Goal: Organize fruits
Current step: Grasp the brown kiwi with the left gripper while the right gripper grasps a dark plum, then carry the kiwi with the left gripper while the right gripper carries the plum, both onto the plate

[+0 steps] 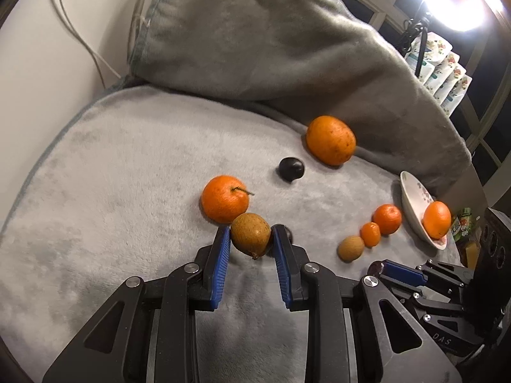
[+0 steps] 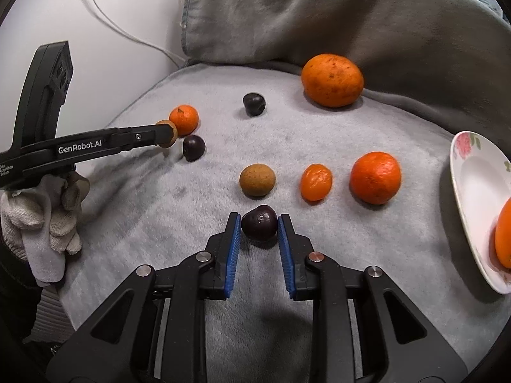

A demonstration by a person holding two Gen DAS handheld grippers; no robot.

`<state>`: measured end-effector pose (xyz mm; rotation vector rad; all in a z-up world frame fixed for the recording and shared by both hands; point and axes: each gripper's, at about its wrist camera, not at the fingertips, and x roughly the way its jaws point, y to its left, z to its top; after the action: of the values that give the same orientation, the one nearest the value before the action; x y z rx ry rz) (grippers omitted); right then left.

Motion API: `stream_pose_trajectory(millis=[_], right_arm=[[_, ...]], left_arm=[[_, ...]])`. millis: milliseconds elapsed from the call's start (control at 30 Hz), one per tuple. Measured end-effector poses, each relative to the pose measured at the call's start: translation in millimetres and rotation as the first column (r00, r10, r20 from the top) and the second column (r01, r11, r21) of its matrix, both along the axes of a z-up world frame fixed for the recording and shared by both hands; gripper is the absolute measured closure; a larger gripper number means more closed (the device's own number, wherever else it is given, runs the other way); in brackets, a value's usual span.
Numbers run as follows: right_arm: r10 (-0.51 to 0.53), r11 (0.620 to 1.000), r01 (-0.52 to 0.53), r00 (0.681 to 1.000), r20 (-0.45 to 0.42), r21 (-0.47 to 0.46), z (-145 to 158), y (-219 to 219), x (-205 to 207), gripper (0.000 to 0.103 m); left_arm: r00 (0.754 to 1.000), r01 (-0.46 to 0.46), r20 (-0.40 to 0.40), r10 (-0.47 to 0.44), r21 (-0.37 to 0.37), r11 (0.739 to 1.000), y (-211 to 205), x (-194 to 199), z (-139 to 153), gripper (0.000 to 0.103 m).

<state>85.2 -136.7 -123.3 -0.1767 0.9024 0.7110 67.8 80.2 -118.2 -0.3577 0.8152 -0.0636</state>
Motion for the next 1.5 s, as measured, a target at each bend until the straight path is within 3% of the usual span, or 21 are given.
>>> stream_pose_trajectory(millis=[367, 833, 1500], right_arm=[[-0.102, 0.994, 0.098, 0.991, 0.087, 0.053, 32, -47, -14, 0.078], [-0.319, 0.946, 0.302, 0.930, 0.184, 0.116, 69, -135, -26, 0.078], [-0.382, 0.922, 0.364, 0.910, 0.161, 0.131, 55, -162, -9, 0.078]], left_arm=[[0.994, 0.073, 0.078, -0.072, -0.003, 0.997, -32, -1, 33, 0.077], [0.964, 0.232, 0.136, -0.228, -0.017, 0.972, -109, 30, 58, 0.077], [0.909, 0.397, 0.136, -0.395, 0.010, 0.918, -206, 83, 62, 0.077]])
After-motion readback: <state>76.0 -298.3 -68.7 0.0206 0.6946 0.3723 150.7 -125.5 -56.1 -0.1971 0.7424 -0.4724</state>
